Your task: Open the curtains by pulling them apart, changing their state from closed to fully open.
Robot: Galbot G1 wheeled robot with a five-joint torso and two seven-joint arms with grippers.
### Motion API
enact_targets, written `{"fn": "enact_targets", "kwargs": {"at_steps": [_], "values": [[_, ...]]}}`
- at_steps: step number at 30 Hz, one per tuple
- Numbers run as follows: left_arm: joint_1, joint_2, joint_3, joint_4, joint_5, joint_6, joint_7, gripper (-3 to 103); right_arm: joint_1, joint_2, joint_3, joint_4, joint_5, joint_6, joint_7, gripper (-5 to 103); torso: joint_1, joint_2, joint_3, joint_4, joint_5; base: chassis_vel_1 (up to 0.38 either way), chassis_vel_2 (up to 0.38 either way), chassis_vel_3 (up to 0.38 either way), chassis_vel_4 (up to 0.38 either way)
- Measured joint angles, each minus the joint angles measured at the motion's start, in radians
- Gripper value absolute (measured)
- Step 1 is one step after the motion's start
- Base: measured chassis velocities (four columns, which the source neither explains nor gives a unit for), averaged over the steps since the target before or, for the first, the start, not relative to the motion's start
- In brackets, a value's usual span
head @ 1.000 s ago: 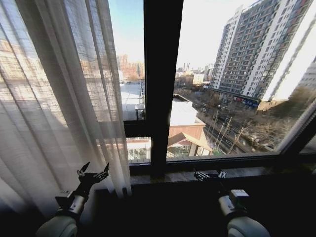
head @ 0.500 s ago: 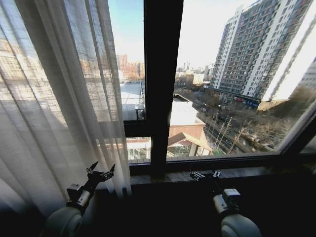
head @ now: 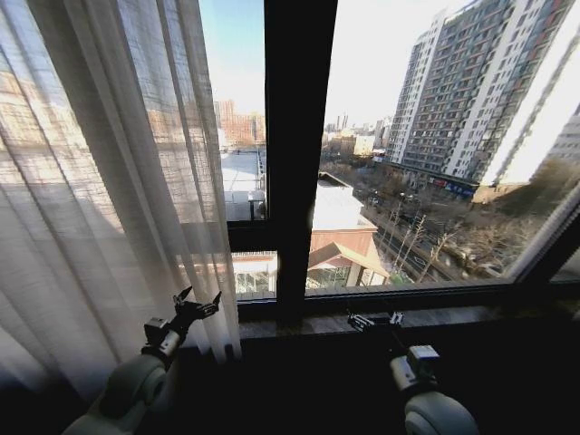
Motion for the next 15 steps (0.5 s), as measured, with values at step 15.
{"fn": "enact_targets", "kwargs": {"at_steps": [15], "values": [[-0.097, -0.02, 0.088, 0.038, -0.004, 0.036, -0.15, 74, 0.004, 0.012, 0.014, -0.016, 0.0, 0.008, 0.003, 100, 0.0, 0.0, 0.0, 0.0001, 0.0, 0.0, 0.0, 0.0, 0.0]]}}
